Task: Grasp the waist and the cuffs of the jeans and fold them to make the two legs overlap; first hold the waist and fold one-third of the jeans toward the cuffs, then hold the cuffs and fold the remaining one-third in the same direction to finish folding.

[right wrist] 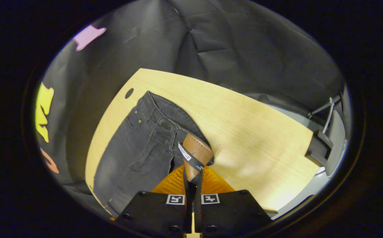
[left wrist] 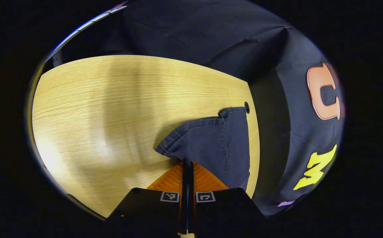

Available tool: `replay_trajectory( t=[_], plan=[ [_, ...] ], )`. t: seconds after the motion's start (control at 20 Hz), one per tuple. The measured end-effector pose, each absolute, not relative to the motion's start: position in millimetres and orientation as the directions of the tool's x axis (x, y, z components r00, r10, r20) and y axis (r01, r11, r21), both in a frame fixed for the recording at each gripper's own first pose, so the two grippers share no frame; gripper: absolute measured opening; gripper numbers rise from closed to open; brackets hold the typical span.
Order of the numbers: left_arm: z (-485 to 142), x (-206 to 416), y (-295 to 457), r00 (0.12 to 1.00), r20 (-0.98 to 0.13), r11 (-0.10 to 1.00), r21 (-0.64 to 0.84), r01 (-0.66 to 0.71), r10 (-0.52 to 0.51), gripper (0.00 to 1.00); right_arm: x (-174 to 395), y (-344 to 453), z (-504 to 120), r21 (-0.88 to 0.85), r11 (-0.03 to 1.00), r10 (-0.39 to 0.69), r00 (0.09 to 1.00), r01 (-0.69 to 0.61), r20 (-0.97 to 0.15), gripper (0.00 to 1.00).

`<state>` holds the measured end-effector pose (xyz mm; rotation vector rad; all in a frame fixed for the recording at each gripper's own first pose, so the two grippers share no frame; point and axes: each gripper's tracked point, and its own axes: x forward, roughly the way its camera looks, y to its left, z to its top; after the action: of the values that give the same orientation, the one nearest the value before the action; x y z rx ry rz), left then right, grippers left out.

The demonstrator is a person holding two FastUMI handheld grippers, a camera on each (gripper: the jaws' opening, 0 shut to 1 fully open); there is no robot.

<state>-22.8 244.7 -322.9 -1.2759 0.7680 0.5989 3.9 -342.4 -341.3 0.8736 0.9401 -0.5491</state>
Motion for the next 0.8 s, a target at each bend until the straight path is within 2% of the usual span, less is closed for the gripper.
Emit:
replay_trajectory(
  t=[0.2, 0.25, 0.3, 0.45, 0.5, 0.6, 0.8],
  plan=[
    [-284, -12, 242, 0.648, -0.76, 0.101, -0.649, -0.754, -0.049, 0.04, 11, -327, -304, 0.502, 0.433, 0.085, 0.52, 0.749, -0.85, 0.04],
    [-279, -12, 243, 0.639, -0.767, 0.076, -0.641, -0.763, -0.055, 0.0, 15, -326, -293, 0.518, 0.41, 0.108, 0.525, 0.75, -0.844, 0.03],
    [-274, -12, 245, 0.639, -0.767, 0.039, -0.641, -0.766, -0.062, 0.04, 19, -325, -282, 0.538, 0.39, 0.132, 0.533, 0.748, -0.836, 0.03],
    [-261, -5, 253, 0.634, -0.77, -0.076, -0.629, -0.774, -0.08, 0.04, 40, -319, -248, 0.592, 0.329, 0.197, 0.56, 0.735, -0.805, 0.03],
    [-260, -5, 257, 0.62, -0.78, -0.11, -0.611, -0.784, -0.082, 0.04, 47, -318, -241, 0.603, 0.31, 0.213, 0.565, 0.735, -0.797, 0.0],
    [-262, 1, 264, 0.592, -0.799, -0.172, -0.572, -0.802, -0.102, 0.04, 63, -317, -230, 0.614, 0.288, 0.241, 0.565, 0.735, -0.789, 0.03],
    [-250, 33, 270, 0.591, -0.799, -0.197, -0.566, -0.801, -0.109, 0.04, 98, -315, -217, 0.629, 0.242, 0.274, 0.569, 0.739, -0.775, 0.03]
  ],
)
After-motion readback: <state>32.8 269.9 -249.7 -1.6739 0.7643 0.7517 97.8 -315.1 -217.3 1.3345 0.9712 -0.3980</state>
